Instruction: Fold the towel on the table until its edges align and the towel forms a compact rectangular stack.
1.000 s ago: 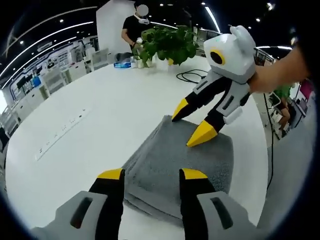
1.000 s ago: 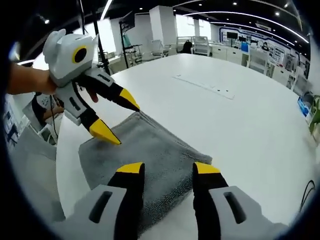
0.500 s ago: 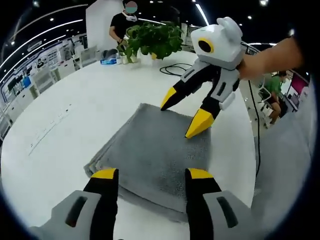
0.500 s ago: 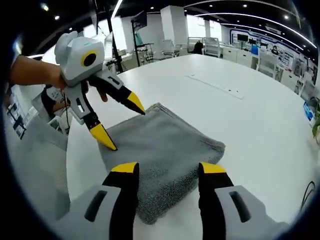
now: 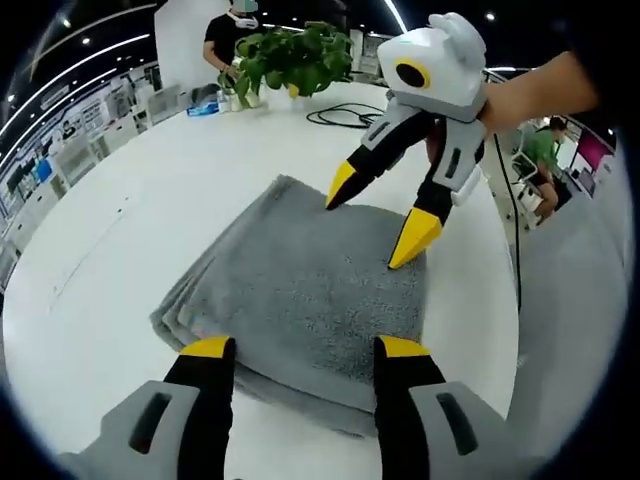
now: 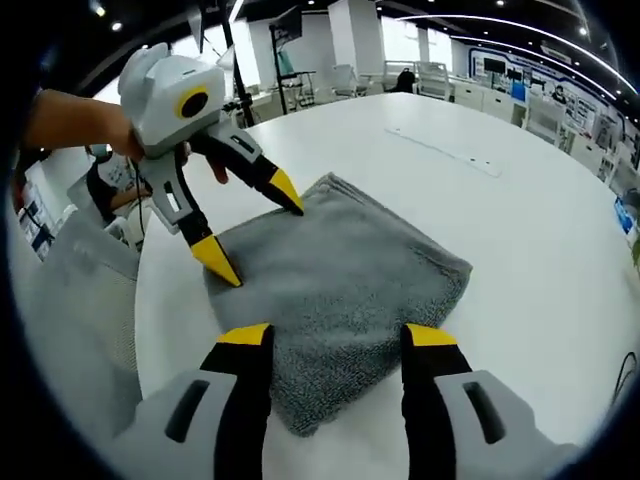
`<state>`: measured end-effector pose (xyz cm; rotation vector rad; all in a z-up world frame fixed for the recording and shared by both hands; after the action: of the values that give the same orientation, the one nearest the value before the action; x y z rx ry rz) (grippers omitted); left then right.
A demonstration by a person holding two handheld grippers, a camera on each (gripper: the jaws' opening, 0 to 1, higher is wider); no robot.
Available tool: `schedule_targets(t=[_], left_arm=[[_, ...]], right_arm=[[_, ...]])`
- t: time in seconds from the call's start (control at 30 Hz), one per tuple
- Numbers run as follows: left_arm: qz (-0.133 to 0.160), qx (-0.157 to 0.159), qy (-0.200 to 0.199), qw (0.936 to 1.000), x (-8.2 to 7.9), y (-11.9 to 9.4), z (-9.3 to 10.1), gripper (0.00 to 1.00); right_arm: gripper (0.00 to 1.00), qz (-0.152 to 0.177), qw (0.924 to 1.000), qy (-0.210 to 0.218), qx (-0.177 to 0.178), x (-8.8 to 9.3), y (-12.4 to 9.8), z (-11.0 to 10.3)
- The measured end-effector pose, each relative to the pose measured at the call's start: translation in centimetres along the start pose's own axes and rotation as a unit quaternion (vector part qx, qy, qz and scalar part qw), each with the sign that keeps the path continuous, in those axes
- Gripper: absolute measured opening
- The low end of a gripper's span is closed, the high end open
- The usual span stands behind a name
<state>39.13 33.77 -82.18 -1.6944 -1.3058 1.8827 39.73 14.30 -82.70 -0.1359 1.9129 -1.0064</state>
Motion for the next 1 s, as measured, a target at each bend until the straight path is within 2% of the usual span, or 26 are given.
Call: schedule_targets(t=[0.13,0.23,0.33,0.43,0.53,0.6,0.73,0.9,1.0], left_arm=[[0.005,-0.002,-0.002,1.0000,-0.2,-0.4,-0.2,0.58],[0.019,-0.012,-0.019,0.9996,-0.3,-1.0,-0.5,0.58],[0.022,-0.023,-0.014,0.9994,-0.1,-1.6,-0.8,0.56],[0.027,-0.032,-0.023,0.9988,0.2,-2.0,-1.2,0.54],[0.019,-0.041,-0.028,0.9986,0.7,-2.1,-1.6,0.54],[0.001,-0.049,-0.019,0.9986,1.3,-1.9,-1.7,0.54],[-0.007,-0.054,-0.016,0.9984,1.4,-1.4,-1.5,0.54],[-0.008,-0.053,-0.014,0.9984,1.3,-1.4,-1.4,0.52],[0.005,-0.054,-0.042,0.9976,1.3,-1.7,-1.7,0.52]], right_arm=[[0.51,0.001,1.0000,-0.001,0.002,-0.4,-0.2,-0.1],[0.50,0.018,0.9998,0.005,0.008,-0.9,-0.6,0.2],[0.47,0.035,0.9991,0.009,0.021,-1.2,-1.1,0.6],[0.47,0.036,0.9988,0.012,0.030,-1.0,-1.3,0.8],[0.46,0.029,0.9988,0.014,0.036,-0.3,-1.3,1.2],[0.46,0.021,0.9990,0.018,0.036,0.2,-1.2,1.3],[0.47,0.017,0.9988,0.030,0.036,0.9,-1.1,1.4],[0.47,0.018,0.9982,0.043,0.037,0.8,-1.2,1.5],[0.44,0.032,0.9970,0.060,0.037,0.4,-1.5,1.8]])
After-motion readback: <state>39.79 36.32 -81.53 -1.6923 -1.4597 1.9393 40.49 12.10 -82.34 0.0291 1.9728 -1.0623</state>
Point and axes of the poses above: the point that each gripper's makers call its tool centre point, and the gripper's own axes: y roughly forward along the fingers, z roughly to its right, x roughly out of its underside, the point moved 9 cm from there along -y, roughly backward along the fingers, and after that the axes turned 8 degrees about y, right-handed, at the moved point
